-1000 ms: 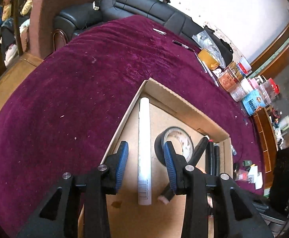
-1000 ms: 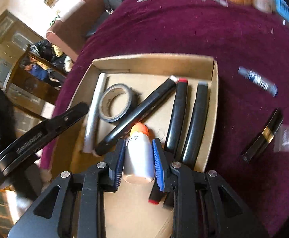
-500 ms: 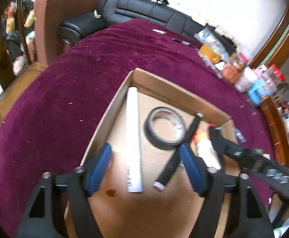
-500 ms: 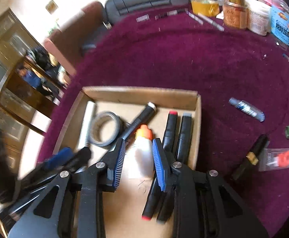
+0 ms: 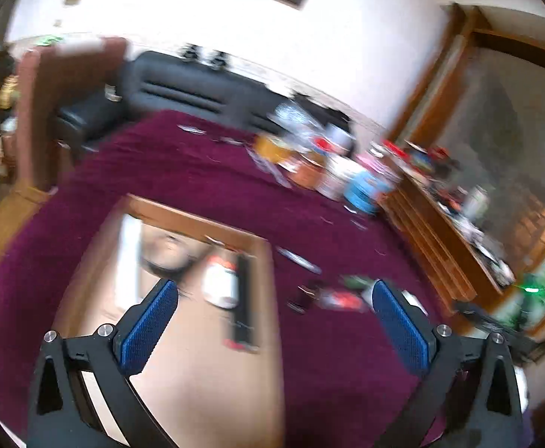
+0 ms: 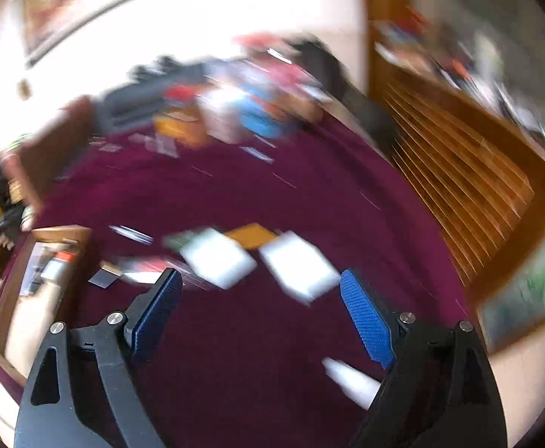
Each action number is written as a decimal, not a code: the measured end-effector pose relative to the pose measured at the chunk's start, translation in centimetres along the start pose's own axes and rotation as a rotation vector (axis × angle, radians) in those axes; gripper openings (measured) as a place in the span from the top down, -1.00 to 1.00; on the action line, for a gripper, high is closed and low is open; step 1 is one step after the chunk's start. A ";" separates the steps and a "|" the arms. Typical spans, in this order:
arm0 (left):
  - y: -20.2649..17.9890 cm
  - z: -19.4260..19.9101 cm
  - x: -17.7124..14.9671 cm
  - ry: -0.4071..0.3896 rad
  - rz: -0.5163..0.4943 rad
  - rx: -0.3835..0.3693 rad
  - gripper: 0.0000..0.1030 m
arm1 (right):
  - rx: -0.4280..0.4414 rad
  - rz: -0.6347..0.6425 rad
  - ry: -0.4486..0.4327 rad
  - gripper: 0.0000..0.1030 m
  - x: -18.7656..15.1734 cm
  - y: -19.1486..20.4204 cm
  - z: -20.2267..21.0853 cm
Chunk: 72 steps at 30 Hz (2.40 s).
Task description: Organize rigid objects
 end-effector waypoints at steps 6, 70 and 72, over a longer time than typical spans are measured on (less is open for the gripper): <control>-8.7 -3.5 -10.1 0.282 -0.030 -0.177 -0.89 | -0.039 -0.175 0.122 -0.69 -5.8 -8.7 0.5; -13.1 -17.8 -10.5 0.394 -0.673 -0.164 -0.78 | 0.373 -0.167 0.139 -0.26 -6.9 6.3 -6.4; -13.5 -19.4 -10.6 0.408 -0.753 -0.165 -0.72 | 0.389 -0.219 0.122 -0.26 -6.6 5.7 -6.1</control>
Point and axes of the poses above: each gripper's, at about its wrist camera, not at the fingertips, and z roughly against the way its jaws point, y to its left, x to its top, the point moved 10 cm from there along -z, roughly the way its jaws point, and after that the axes turned 12 degrees about -y, right-handed, at the moved point
